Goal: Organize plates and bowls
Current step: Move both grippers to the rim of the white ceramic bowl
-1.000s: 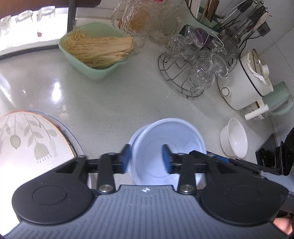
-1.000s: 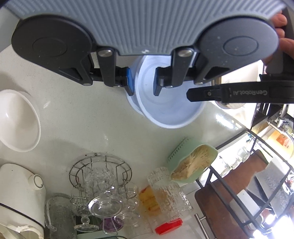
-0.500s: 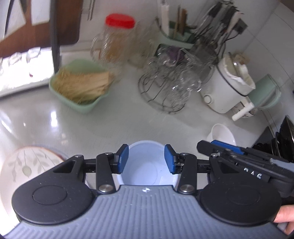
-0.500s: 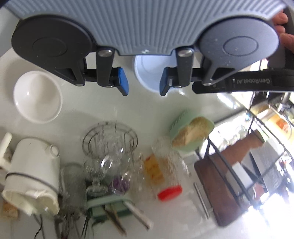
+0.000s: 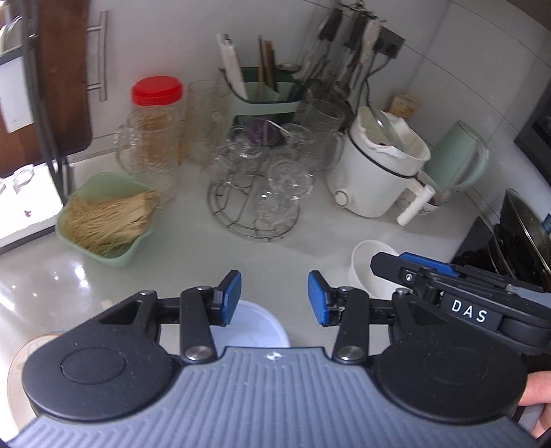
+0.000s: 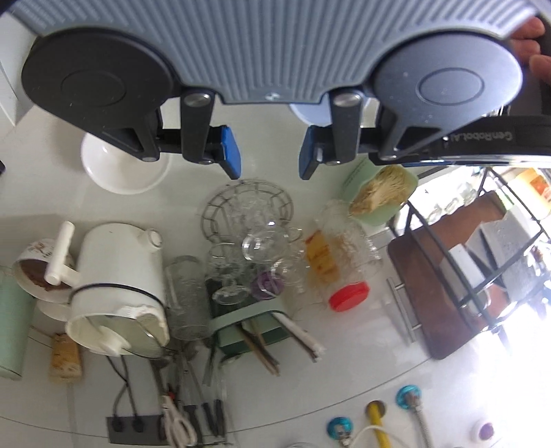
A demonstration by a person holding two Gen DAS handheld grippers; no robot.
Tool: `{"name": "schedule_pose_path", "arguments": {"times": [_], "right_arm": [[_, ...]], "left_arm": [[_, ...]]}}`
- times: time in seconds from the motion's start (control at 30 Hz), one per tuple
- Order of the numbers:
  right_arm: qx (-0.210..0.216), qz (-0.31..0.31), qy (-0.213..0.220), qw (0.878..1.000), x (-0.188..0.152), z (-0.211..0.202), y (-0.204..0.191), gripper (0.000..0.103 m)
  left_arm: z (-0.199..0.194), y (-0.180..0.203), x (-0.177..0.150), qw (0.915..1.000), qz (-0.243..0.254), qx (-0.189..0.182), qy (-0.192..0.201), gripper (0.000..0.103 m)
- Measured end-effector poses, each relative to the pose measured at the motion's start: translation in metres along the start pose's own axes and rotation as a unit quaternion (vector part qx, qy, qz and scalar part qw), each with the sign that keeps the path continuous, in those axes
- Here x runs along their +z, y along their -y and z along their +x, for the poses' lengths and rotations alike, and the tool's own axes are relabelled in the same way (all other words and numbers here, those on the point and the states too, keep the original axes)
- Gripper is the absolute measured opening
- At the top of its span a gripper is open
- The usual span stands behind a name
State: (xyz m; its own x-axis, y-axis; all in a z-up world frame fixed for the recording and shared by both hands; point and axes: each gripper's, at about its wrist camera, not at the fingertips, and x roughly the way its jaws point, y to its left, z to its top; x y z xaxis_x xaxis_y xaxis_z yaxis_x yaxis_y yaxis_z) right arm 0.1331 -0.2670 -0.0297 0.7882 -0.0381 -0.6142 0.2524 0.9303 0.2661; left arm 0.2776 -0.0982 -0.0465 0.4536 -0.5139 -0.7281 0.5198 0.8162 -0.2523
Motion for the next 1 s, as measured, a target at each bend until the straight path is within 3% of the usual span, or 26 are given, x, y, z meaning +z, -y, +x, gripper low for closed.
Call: {"name": "schedule_pose_path", "arguments": {"times": [0.5, 1.0], "right_arm": [[-0.058, 0.038, 0.02, 0.997, -0.008, -0.019, 0.06, 0.041], [-0.1, 0.049, -0.001, 0.994, -0.016, 0.005, 0.146, 0.041]], "left_arm": [[0.039, 0.058, 0.013, 0.9983, 0.047, -0.034, -0.008, 0.049], [0.141, 0.104, 0.013, 0.9959, 0.057, -0.043, -0.055, 0.049]]}}
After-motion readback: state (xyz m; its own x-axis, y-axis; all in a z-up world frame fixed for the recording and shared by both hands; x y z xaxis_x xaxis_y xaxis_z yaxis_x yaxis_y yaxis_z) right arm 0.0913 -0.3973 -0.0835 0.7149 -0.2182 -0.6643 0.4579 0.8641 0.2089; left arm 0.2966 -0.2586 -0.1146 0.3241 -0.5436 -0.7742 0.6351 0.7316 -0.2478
